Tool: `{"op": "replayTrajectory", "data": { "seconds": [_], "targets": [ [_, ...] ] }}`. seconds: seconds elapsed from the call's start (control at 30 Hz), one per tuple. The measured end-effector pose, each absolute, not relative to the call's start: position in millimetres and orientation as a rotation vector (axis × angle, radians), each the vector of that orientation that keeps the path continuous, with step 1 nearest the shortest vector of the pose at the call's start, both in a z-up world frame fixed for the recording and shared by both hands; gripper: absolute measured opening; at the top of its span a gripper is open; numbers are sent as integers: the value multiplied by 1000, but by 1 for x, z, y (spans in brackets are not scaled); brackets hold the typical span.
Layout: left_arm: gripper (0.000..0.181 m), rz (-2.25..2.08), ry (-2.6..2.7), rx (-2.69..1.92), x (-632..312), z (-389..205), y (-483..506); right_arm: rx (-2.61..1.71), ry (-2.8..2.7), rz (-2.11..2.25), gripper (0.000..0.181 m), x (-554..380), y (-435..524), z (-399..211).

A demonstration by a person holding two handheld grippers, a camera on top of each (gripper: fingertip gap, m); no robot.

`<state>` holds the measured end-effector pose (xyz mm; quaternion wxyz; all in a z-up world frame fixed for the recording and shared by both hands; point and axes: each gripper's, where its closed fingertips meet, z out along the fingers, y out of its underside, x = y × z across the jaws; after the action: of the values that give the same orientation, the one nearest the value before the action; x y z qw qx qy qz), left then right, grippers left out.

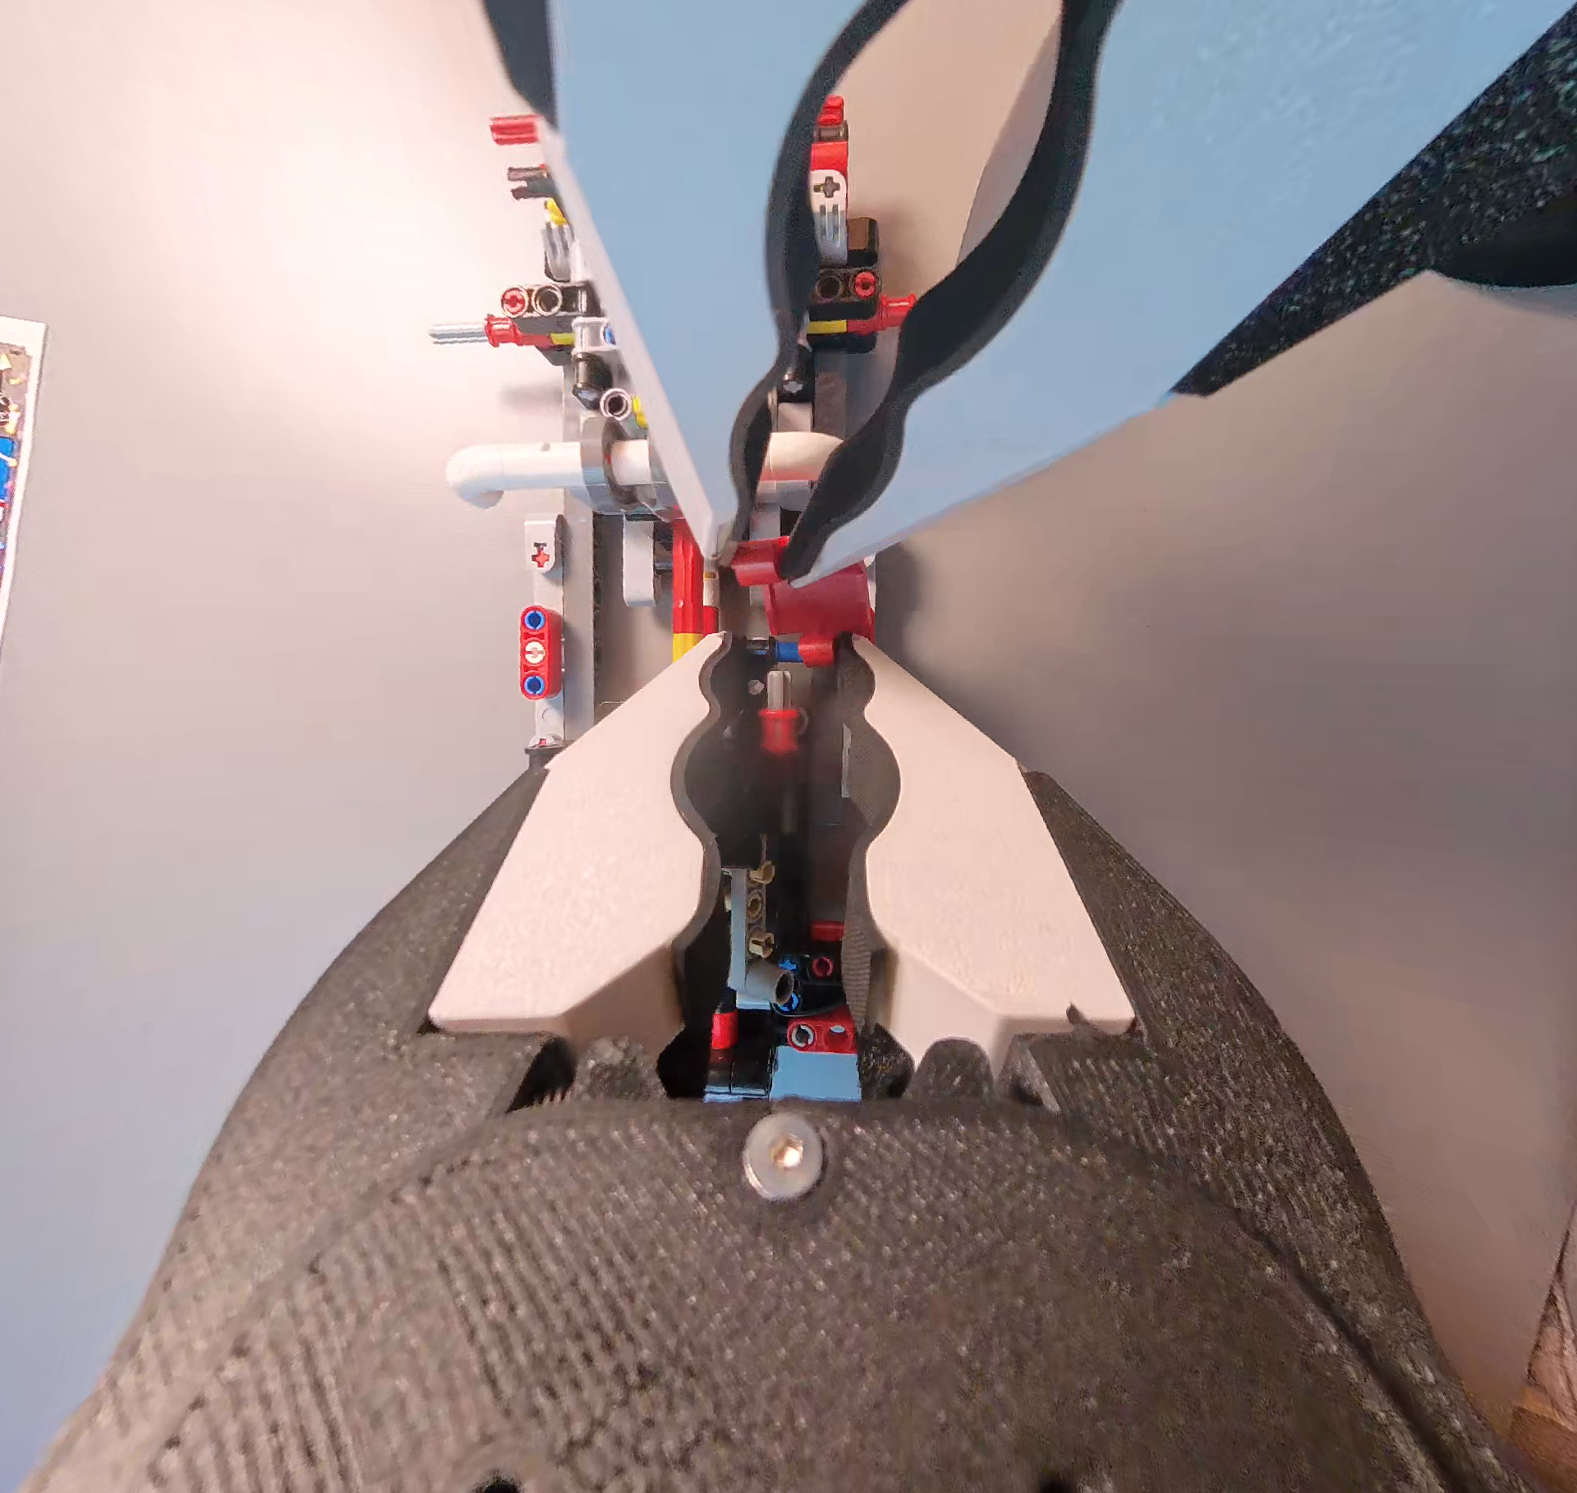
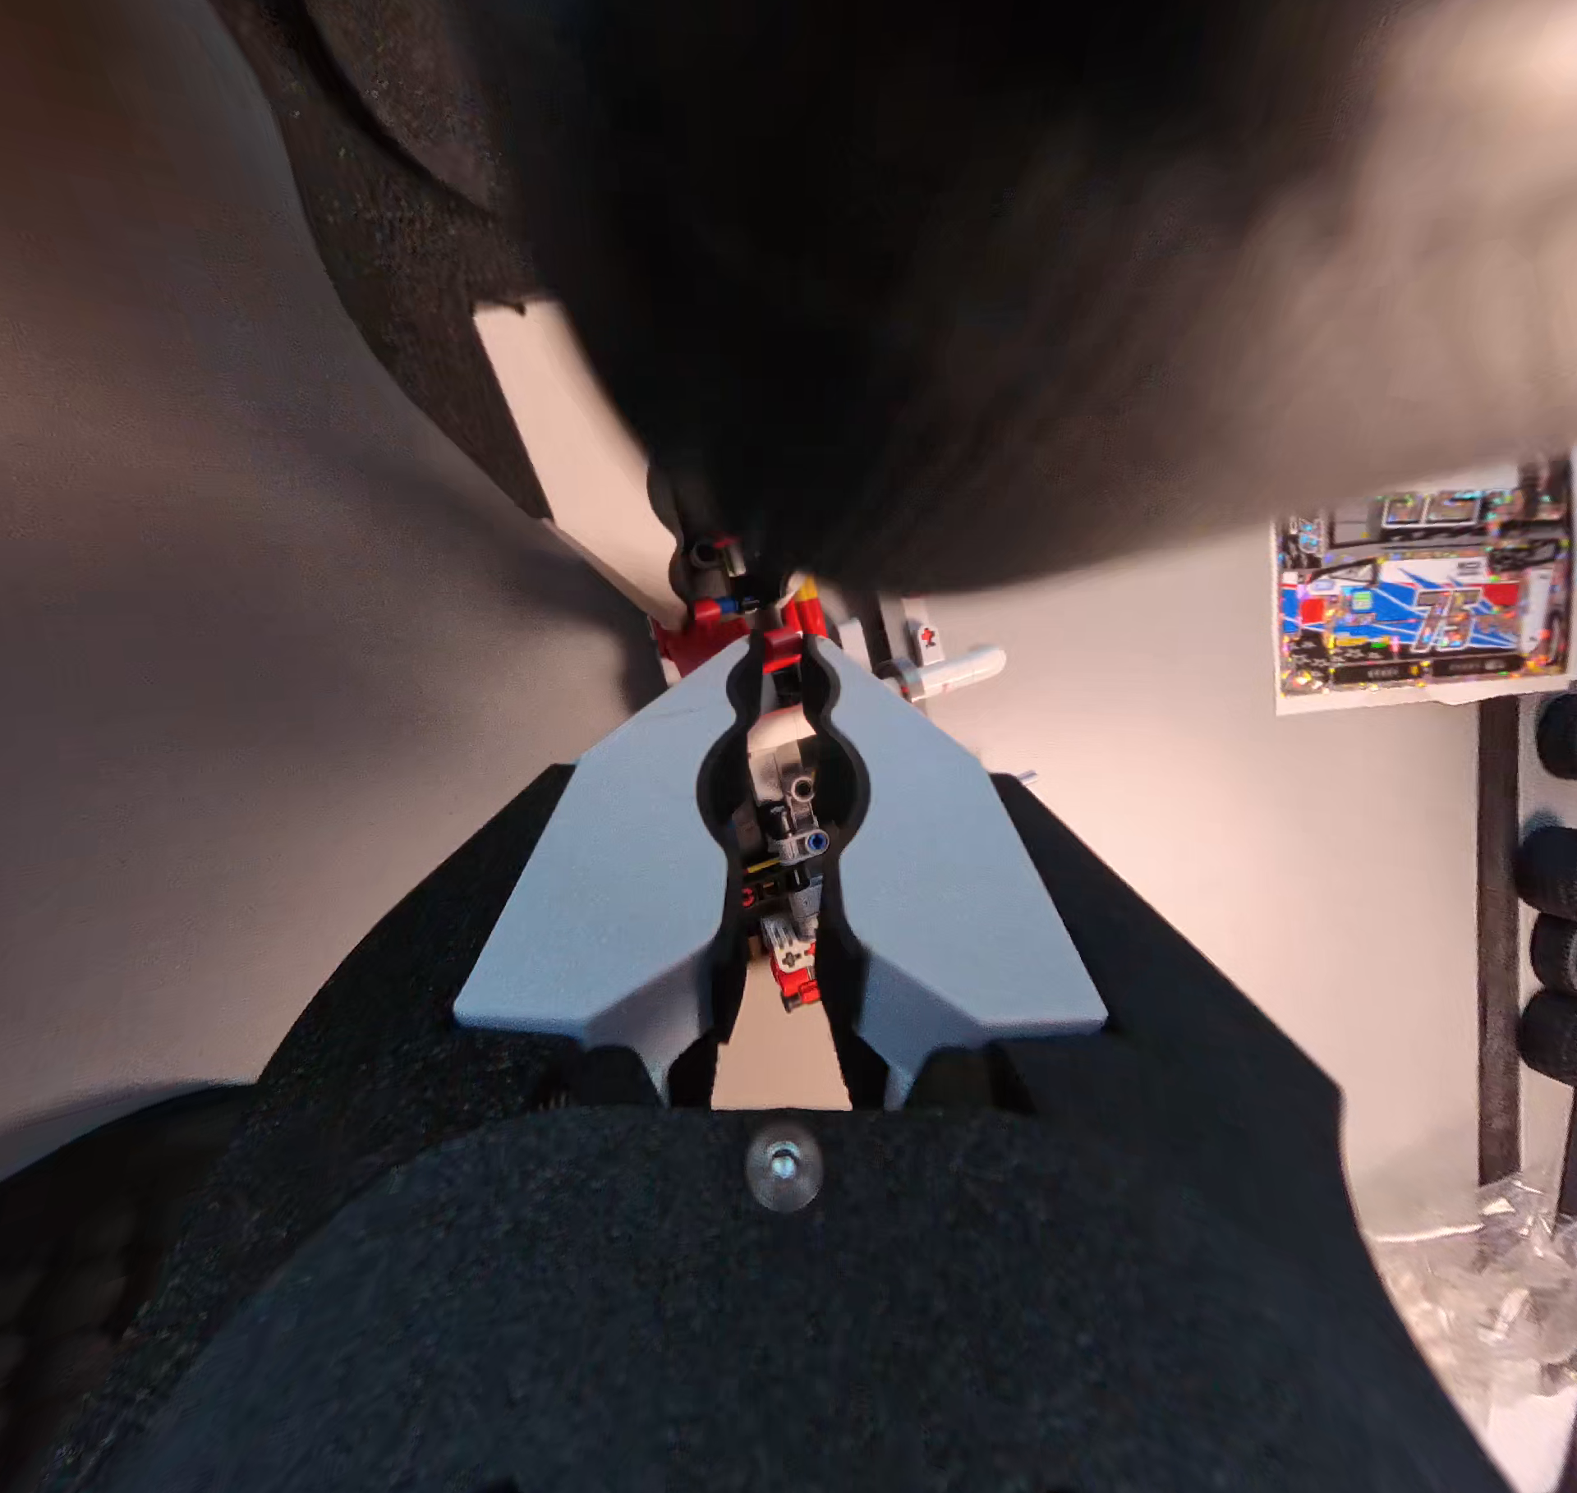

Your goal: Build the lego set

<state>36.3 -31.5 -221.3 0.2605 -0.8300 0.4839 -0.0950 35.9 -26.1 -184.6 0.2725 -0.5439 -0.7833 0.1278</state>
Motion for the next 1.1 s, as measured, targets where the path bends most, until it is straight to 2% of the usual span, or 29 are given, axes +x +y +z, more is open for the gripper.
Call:
{"op": "replayTrajectory", "data": {
  "seconds": [0.03, 0.27, 0.8, 0.93, 1.1],
  "targets": [
    [21, -261, 1315, -2247, 36, -221, -32, -1447, -2094, 351, 6, 37, -26, -185],
    [21, -282, 1335, -2255, 35, -221, -32, -1390, -1998, 455, 5, 40, -25, -185],
    [22, -349, 1342, -2223, 34, -219, -39, -1087, -1990, 343, 0, 34, -25, -182],
    [21, -355, 1345, -2219, 34, -219, -40, -1144, -1991, 379, 0, 35, -25, -182],
    [21, -311, 1373, -2177, 34, -219, -40, -1309, -2017, 463, 14, 41, -29, -184]
  ]
}}
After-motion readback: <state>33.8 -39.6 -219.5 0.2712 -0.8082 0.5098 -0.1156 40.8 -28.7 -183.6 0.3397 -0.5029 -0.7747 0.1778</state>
